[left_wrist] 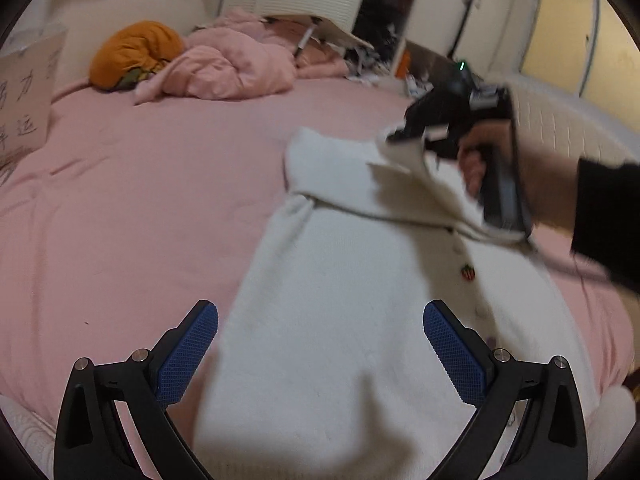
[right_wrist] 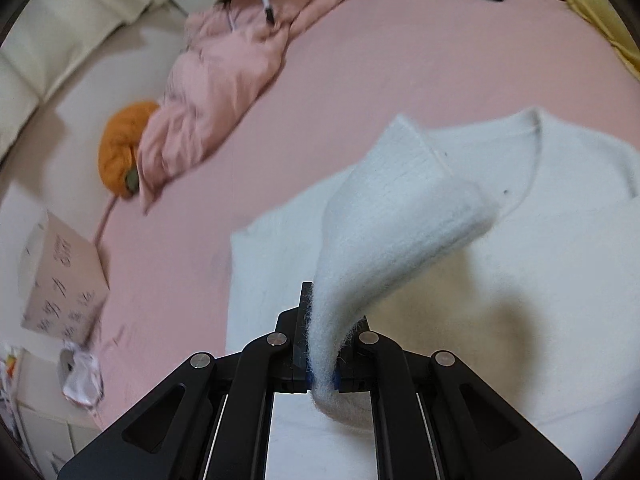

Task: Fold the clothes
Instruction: 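Carry the held sleeve across the cardigan body and open the right gripper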

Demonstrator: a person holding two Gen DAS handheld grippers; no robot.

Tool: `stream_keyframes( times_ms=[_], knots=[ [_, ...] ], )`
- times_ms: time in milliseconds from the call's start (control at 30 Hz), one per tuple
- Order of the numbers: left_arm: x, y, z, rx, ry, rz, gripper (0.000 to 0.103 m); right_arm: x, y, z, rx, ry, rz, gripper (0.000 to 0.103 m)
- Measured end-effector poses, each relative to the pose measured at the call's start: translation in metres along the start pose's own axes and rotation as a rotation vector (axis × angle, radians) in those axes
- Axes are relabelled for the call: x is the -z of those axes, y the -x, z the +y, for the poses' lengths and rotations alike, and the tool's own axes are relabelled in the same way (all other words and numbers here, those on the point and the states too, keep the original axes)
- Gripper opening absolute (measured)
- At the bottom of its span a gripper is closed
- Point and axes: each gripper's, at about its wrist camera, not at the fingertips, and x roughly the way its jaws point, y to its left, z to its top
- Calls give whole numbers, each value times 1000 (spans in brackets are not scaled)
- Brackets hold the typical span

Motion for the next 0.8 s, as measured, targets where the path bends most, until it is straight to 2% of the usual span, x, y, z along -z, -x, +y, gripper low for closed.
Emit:
stream_keyframes(
  times_ms=[133,233,367,400,467,500,567,600,633,667,733,800],
  knots=[
    [2,-7,1,19,23,23,103,14,-32,14,71,46,59,6],
    [2,-2,2,29,36,7,103,24,-40,25,116,110,63,7],
    [0,0,8,45,71,-15,103,35,-55,42,207,222,118,10],
    [-1,1,10,43,78,-21,103,37,-59,47,233,263,126,14],
    [-6,9,19,31,110,-65,103,43,-64,61,272,360,127,28],
    [-7,13,24,30,128,-86,103,47,-66,69,277,413,128,41],
    [-9,24,37,21,178,-144,103,60,-71,90,330,537,148,53],
    [-9,28,43,10,199,-166,103,66,-73,100,356,595,155,66],
    [-9,32,48,-3,216,-183,103,68,-69,105,305,585,141,75],
    [-8,35,51,-15,228,-195,103,69,-64,109,251,574,127,78],
    [-8,42,57,-35,252,-221,103,71,-56,118,145,550,98,80],
    [-7,49,61,-45,269,-245,103,68,-43,119,25,466,75,80]
  ],
)
